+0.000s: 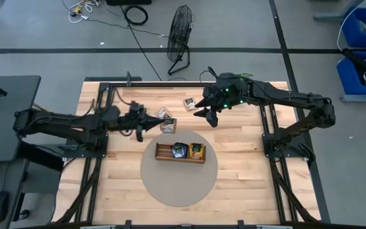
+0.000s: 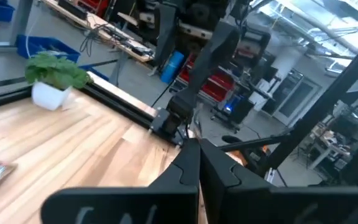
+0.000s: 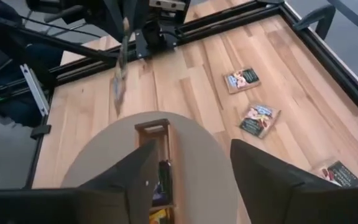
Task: Pick & Place Tea
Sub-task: Put the brown tea bag into the left section of the wooden organizer
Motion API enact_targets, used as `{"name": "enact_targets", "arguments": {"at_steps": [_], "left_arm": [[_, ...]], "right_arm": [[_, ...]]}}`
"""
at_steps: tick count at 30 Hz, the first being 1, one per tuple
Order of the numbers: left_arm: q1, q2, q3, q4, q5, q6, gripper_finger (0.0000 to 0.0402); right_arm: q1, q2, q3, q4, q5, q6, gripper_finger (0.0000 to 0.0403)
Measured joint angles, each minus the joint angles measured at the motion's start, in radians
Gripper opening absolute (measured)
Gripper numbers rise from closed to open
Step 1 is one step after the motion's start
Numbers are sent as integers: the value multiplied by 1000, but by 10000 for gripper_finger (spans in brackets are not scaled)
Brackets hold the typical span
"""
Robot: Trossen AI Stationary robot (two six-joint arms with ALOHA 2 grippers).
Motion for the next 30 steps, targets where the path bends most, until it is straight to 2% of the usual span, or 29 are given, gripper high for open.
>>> {"name": "enact_targets", "arguments": {"at_steps": [5, 9, 15, 20, 24, 30], "left_arm": [[-53, -78, -85, 1, -54, -10, 1], [-120, -85, -158, -12, -123, -67, 1], [-192, -78, -273, 64, -237, -112, 1], [-215, -77, -341, 63, -263, -151, 1], [-220, -76, -357, 77, -265, -114, 1], [-211, 1, -359, 108, -263, -86, 1]], "right_arm": [[0, -2, -9, -5, 15, 5, 217], [0, -2, -11, -29, 16, 12, 217], [-2, -2, -11, -50, 16, 12, 217], [-19, -2, -11, -59, 16, 12, 217], [-37, -2, -11, -74, 16, 20, 217], [-64, -1, -11, -77, 16, 35, 217]]}}
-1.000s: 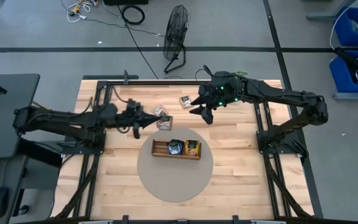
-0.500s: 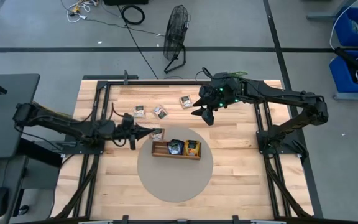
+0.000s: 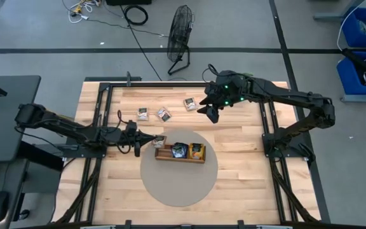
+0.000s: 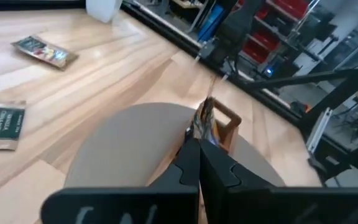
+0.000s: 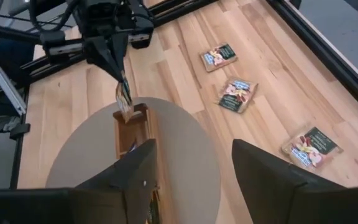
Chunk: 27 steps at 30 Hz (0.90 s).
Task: Pick & Place Tea
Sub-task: Put the brown tea bag into the left section of the wooden organizer
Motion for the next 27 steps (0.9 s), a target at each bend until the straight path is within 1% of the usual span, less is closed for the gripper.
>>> {"name": "enact_targets", "arguments": {"at_steps": [7, 12, 16, 22, 27], "left_arm": [[16, 133, 0, 95, 7, 2, 1], [23, 228, 1, 204, 8, 2, 1], [23, 293, 1, 288, 25, 38, 1], [22, 386, 18, 324, 43, 61, 1], [36, 459, 82, 330, 51, 149, 2]], "right_arm": [[-6, 0, 0, 1, 1, 6, 217], [-6, 0, 0, 1, 20, 12, 217], [-6, 0, 0, -2, 26, 13, 217], [-7, 0, 0, -9, 26, 18, 217], [-7, 0, 0, -21, 26, 22, 217]]}}
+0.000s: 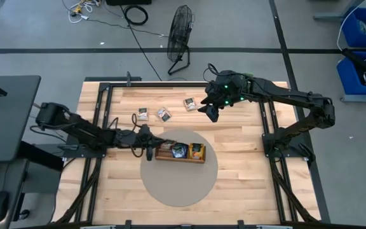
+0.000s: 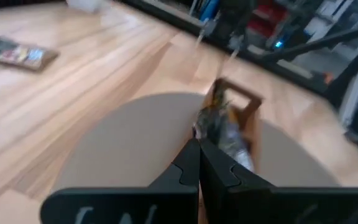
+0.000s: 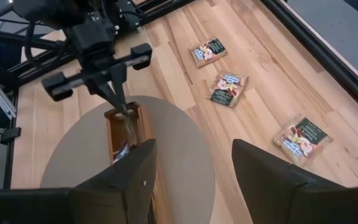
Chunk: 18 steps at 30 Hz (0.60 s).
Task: Pick & Place Tea
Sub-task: Put the brown tea bag into the left section of the wooden organizer
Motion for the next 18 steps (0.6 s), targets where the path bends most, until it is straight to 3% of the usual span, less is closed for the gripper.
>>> {"name": "enact_targets", "arguments": {"at_steps": [6, 18], "left_arm": [[27, 80, 36, -7, 9, -80, 4], [-20, 35, 36, -36, 5, -179, 20]], "right_arm": [[0, 0, 0, -3, 0, -3, 217], [0, 0, 0, -15, 0, -19, 217]]}}
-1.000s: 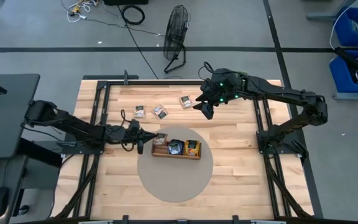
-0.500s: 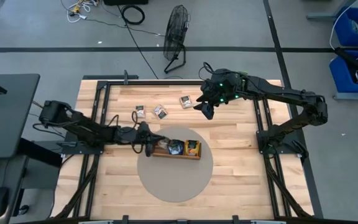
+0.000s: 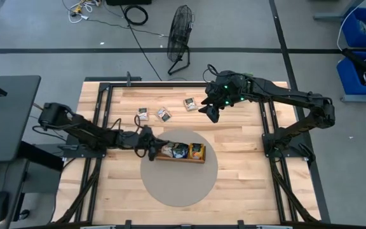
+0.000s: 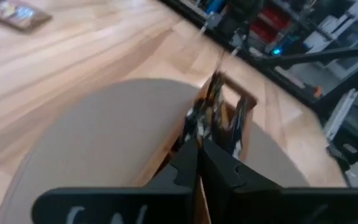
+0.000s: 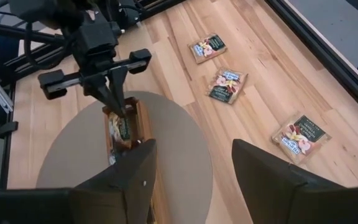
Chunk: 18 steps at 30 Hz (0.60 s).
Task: Pick & Place Tea
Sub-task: Put the brown tea bag into the left section of the wooden organizer
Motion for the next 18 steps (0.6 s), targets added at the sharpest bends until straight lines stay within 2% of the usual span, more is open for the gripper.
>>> {"name": "enact_targets", "arguments": {"at_steps": [3, 9, 18], "left_arm": [[-12, -27, -1, -68, -29, -24, 6], [-24, -109, -2, -252, -99, -82, 4], [-11, -156, -2, -239, -130, 1, 41]], "right_arm": [[0, 0, 0, 0, 0, 0, 217], [0, 0, 0, 0, 0, 0, 217], [0, 0, 0, 1, 0, -12, 217]]}}
